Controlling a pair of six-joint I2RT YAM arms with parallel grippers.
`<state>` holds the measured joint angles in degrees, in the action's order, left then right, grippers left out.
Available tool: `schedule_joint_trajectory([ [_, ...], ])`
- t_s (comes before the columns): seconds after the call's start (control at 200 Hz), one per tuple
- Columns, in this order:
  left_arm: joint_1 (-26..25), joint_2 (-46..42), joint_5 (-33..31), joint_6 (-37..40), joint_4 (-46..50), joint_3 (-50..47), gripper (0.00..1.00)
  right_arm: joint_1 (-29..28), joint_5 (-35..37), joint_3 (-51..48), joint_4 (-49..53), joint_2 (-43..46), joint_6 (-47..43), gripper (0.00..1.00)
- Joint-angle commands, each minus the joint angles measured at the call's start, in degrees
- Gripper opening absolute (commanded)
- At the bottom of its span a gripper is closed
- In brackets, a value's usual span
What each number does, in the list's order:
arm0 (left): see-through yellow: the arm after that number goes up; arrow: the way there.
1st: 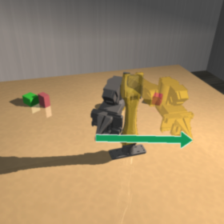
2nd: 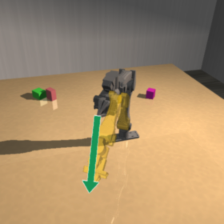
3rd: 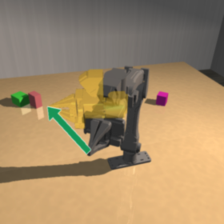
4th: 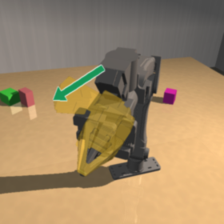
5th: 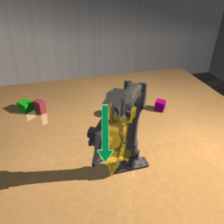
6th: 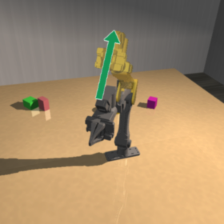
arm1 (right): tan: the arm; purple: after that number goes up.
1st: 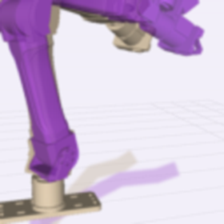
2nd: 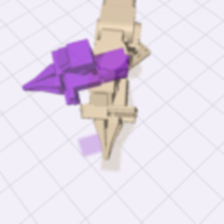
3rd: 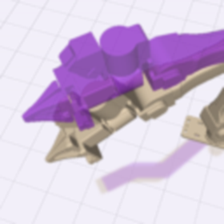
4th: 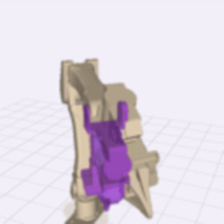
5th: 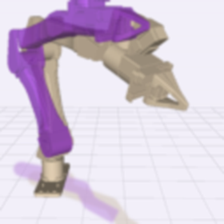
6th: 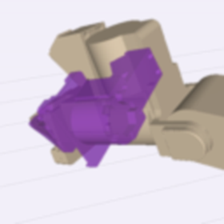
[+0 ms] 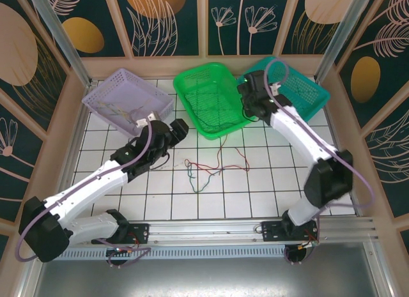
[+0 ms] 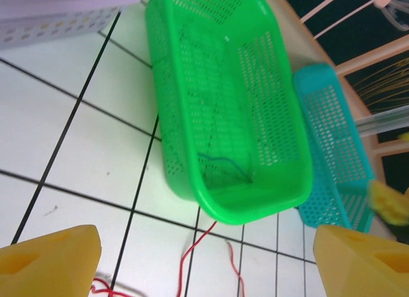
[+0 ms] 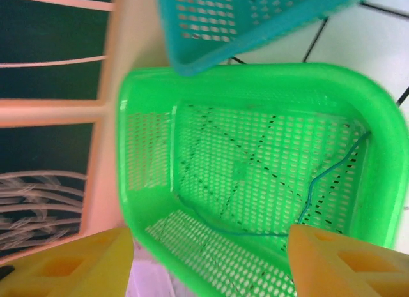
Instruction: Untangle the cables
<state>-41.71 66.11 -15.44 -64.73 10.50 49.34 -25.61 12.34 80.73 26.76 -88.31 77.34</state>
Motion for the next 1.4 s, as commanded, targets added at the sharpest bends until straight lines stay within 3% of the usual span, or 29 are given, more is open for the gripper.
schedule_joint_trajectory([
  [0.0,-1.71,1.53,0.10,-2.21,-1.91,-2.20,0.85,-0.31,1.83,-6.64,1.33,8.96,-7.94,0.63],
  [0.1,-3.12,2.98,0.68,-3.52,-3.15,-4.18,0.83,-0.32,-0.03,-14.72,1.20,16.50,-12.63,0.58],
  [0.205,-4.91,4.49,0.96,-5.03,-3.87,-5.94,0.79,-0.47,-6.52,-24.33,2.00,22.38,-14.12,0.55],
  [0.3,-7.39,5.38,0.68,-6.49,-5.05,-7.57,0.75,-1.38,-14.61,-34.64,0.97,26.67,-8.59,0.54],
  [0.395,-9.88,6.83,0.52,-7.95,-6.35,-8.46,0.71,-3.36,-23.29,-44.84,-7.12,29.35,0.25,0.54],
  [0.51,-12.97,9.19,0.16,-9.07,-7.55,-7.97,0.68,-4.63,-26.95,-51.23,-15.18,27.44,7.74,0.59],
  [0.676,-16.26,11.25,-1.23,-9.78,-7.68,-6.22,0.67,-3.97,-27.37,-51.13,-14.30,21.87,10.98,0.64],
  [0.841,-17.53,11.98,-1.75,-9.60,-7.73,-4.97,0.66,-2.60,-27.05,-54.50,-19.82,19.95,16.53,0.65],
  [1.026,-17.89,11.17,-2.20,-8.96,-7.00,-4.09,0.65,-0.06,-26.41,-53.49,-19.82,15.65,15.37,0.45],
  [1.231,-17.93,9.28,-3.28,-7.87,-6.55,-3.27,0.65,1.43,-22.66,-51.23,-18.03,18.07,10.55,0.00],
  [1.391,-18.01,9.08,-3.32,-5.06,-7.78,-1.07,0.67,1.87,-17.72,-45.22,-12.55,23.18,0.79,0.00],
])
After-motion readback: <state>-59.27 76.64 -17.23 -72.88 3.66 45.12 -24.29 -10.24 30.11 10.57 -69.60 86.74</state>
